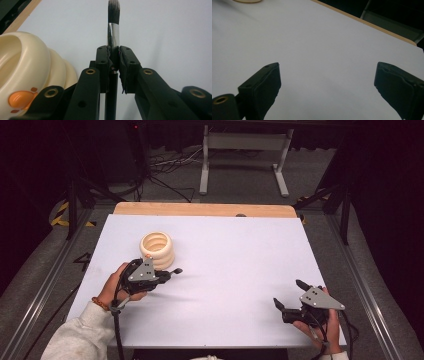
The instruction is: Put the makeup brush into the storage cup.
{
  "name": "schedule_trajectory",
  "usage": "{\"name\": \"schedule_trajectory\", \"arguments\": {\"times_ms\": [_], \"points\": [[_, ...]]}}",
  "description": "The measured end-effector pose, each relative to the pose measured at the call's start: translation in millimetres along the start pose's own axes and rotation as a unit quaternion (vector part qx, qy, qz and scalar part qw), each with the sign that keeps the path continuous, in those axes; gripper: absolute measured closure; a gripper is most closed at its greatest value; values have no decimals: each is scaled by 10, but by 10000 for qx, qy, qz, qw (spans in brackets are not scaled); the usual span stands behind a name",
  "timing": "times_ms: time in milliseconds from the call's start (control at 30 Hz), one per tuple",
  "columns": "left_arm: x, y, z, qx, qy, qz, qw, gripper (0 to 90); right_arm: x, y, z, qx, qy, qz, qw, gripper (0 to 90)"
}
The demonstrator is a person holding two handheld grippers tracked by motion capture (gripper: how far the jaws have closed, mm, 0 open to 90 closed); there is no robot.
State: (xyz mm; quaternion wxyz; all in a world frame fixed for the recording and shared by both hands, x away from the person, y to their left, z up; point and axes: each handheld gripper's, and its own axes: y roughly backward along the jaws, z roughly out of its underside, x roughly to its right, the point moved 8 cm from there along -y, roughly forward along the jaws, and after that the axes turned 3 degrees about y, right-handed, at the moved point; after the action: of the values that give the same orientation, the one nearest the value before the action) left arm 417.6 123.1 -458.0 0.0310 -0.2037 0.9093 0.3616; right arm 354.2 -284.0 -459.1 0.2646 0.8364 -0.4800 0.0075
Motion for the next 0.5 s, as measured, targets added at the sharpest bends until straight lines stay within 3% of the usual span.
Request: {"name": "schedule_trajectory", "arguments": {"times_ms": [200, 500], "points": [[-13, 11, -26, 266, 239, -31, 9994, 788, 6, 2, 0, 15, -8, 10, 10000, 77], [-5, 24, -68, 535, 410, -60, 9977, 788, 5, 1, -3, 15, 5, 6, 10000, 77]]}}
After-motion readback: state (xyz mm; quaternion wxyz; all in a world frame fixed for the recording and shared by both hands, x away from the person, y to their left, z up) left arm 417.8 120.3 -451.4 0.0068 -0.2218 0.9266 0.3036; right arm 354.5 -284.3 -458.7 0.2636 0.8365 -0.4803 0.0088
